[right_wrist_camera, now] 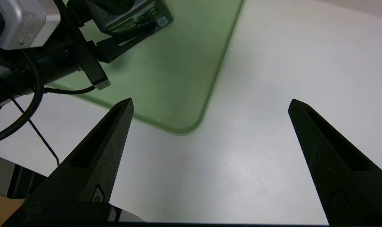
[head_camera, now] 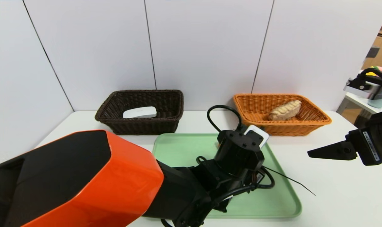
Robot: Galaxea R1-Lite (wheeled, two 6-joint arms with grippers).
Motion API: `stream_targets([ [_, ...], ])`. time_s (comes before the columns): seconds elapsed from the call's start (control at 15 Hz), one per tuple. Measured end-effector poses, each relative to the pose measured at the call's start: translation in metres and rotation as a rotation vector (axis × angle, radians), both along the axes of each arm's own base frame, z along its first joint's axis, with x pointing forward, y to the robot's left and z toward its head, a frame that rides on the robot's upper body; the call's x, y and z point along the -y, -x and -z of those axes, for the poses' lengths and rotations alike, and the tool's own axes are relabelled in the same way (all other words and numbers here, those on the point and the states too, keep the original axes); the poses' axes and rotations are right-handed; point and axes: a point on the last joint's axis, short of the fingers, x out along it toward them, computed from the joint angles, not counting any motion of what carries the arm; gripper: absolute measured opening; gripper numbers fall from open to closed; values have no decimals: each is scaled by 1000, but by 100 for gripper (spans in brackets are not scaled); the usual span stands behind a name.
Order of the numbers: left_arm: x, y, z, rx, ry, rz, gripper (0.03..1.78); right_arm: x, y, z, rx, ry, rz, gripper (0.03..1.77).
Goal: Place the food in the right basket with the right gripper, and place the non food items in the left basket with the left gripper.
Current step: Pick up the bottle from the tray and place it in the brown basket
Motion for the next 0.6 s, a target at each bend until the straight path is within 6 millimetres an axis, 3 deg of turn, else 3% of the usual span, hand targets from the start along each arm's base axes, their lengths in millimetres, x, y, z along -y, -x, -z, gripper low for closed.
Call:
stream_targets([
  [0.27,-22,-9,-29,1,-14,-39,60,1,2,-1,10,-3,5,170],
  [0.6,-83,-53,-83,40,0,-199,60,2,2,-1,11,-8,12,170],
])
